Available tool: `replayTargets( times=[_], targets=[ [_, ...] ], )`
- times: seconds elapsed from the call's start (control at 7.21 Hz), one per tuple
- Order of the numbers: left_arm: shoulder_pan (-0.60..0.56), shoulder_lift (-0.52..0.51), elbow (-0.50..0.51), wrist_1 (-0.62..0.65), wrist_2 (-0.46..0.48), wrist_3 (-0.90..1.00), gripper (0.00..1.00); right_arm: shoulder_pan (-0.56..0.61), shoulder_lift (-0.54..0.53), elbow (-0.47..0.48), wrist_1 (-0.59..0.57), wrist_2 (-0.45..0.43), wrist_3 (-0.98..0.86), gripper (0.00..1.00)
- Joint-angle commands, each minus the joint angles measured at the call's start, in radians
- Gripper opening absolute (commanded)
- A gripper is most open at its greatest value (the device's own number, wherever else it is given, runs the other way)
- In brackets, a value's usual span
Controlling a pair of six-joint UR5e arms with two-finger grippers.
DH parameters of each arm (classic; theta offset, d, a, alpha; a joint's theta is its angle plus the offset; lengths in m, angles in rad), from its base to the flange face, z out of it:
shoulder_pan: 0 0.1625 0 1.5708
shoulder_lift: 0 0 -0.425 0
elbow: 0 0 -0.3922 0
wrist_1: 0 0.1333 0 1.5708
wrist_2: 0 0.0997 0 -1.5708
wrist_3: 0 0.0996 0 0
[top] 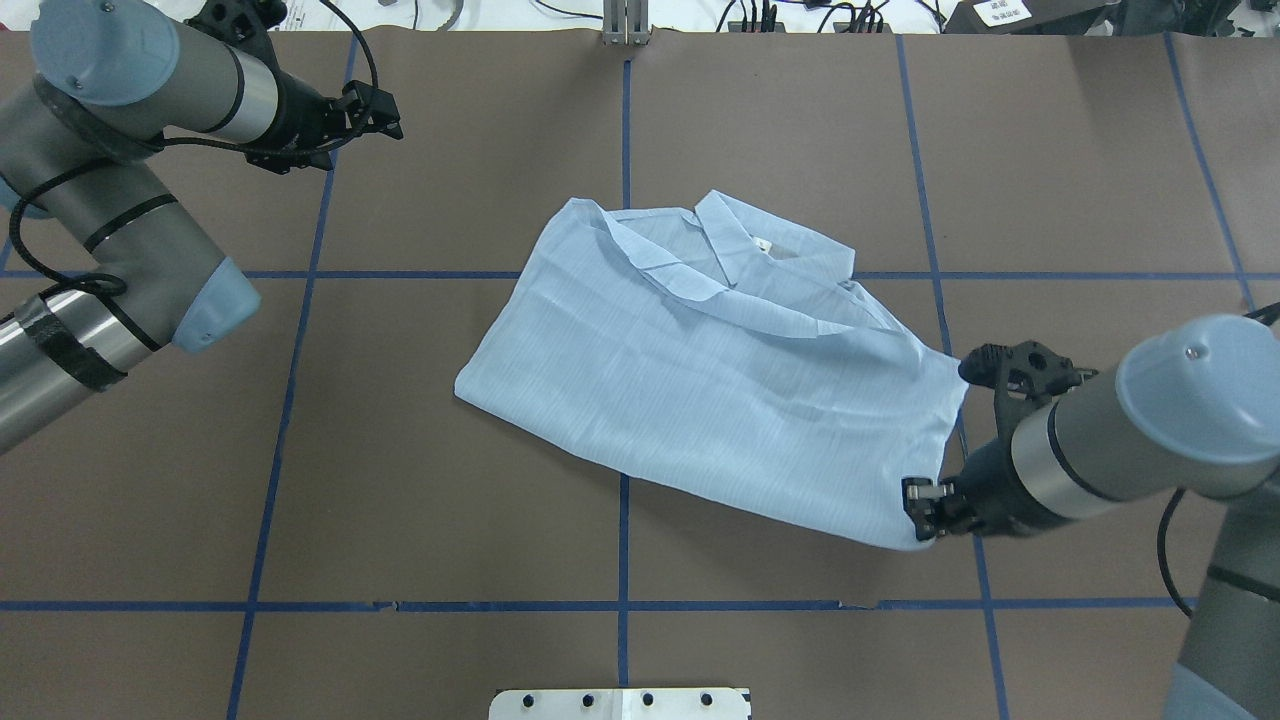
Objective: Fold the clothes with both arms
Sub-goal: 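Grasp the folded shirt's edge with the right gripper and swing it around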
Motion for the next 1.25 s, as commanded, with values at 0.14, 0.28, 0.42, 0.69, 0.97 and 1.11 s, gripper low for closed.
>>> replayTargets(
  times=[0.14,0.28,0.42,0.69,0.97,1.11],
  targets=[
    [0.011,0.024,-0.033,0.001,0.0,0.0,0.99,-0.183,-0.036,0.049,-0.005,-0.019,0.03,0.99],
    [0.034,0.024,-0.034,0.001,-0.002,0.0,0.99,-0.187,-0.025,0.046,-0.005,-0.022,0.03,1.0],
    [0.066,0.024,-0.046,0.001,0.0,0.0,0.99,-0.163,0.016,0.034,-0.005,-0.034,0.03,1.0],
    [0.184,0.024,-0.178,0.152,0.003,-0.092,0.99,-0.051,0.102,0.012,-0.004,-0.08,0.029,1.0],
    [0.322,0.019,-0.266,0.28,0.062,-0.217,0.97,-0.037,0.146,-0.002,-0.004,-0.2,0.029,1.0],
    [0.377,0.02,-0.26,0.294,0.11,-0.253,0.95,-0.016,0.162,-0.008,-0.004,-0.205,0.029,1.0]
  ],
)
